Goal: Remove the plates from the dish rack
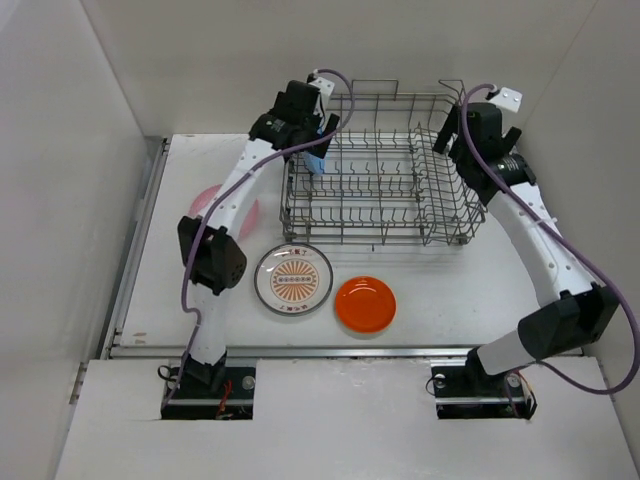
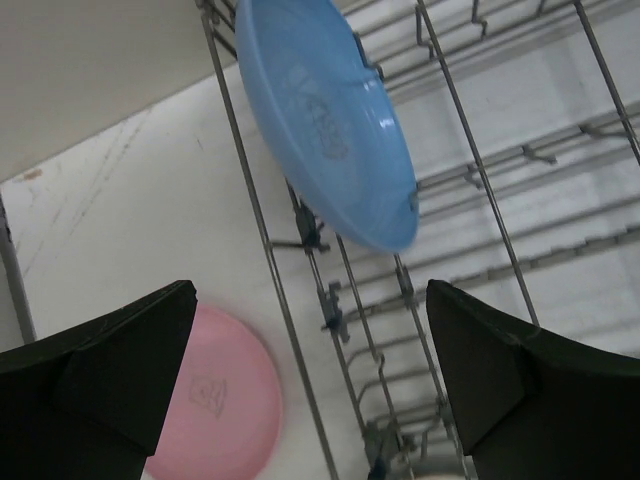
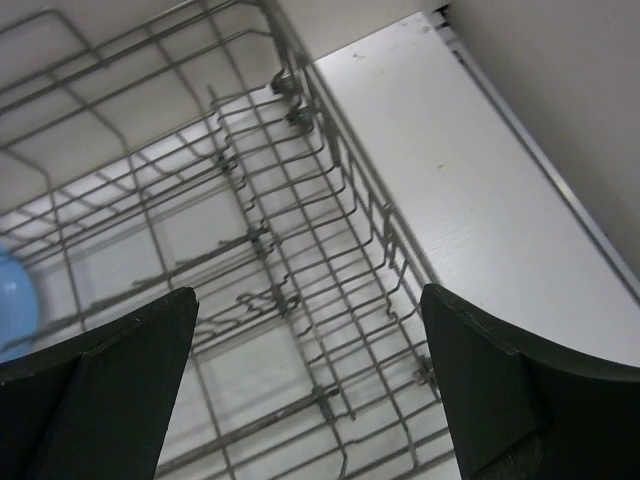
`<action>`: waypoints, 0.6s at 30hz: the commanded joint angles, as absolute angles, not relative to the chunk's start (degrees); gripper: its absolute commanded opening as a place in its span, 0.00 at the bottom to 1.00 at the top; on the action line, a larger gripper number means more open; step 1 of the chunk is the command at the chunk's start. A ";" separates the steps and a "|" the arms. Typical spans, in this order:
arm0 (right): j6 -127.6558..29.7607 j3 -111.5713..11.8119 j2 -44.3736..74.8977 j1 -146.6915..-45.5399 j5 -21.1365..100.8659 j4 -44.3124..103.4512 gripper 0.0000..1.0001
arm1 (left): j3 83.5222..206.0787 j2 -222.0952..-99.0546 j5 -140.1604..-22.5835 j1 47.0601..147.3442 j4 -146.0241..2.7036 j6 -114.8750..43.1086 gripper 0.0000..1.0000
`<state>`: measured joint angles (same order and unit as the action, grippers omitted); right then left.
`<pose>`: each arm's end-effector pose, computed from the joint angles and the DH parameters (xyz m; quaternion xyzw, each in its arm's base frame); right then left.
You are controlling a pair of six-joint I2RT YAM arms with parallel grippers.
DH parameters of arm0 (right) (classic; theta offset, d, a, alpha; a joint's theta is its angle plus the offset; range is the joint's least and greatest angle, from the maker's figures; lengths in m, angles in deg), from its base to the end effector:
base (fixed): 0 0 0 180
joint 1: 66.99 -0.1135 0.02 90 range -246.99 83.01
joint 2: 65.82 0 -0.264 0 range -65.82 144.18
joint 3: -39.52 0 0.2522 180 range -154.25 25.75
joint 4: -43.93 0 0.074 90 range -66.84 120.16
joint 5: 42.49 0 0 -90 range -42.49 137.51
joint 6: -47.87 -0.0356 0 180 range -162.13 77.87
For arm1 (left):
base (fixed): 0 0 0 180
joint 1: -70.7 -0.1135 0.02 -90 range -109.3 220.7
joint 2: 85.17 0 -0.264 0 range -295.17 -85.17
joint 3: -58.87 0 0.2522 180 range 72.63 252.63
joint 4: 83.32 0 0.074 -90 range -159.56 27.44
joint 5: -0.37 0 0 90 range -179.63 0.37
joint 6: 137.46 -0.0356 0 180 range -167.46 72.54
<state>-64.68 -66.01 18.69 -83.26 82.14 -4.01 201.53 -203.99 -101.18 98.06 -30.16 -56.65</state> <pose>0.3150 0.0709 0.4200 0.2000 0.8039 -0.0733 0.5553 0.4233 -0.2110 0.3934 0.2210 0.8313 0.0064 0.5100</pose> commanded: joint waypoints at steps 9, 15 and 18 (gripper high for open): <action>-61.29 -67.33 26.90 -76.93 83.28 6.87 0.99 | 210.71 -218.66 -125.23 100.41 -48.11 -60.29 0.96; -60.59 -69.16 29.89 -76.40 81.26 7.40 0.99 | 210.71 -220.34 -124.61 100.41 -47.24 -60.13 0.57; -60.59 -69.17 31.48 -75.61 80.12 7.40 0.99 | 210.71 -219.65 -122.51 100.41 -44.44 -58.02 0.30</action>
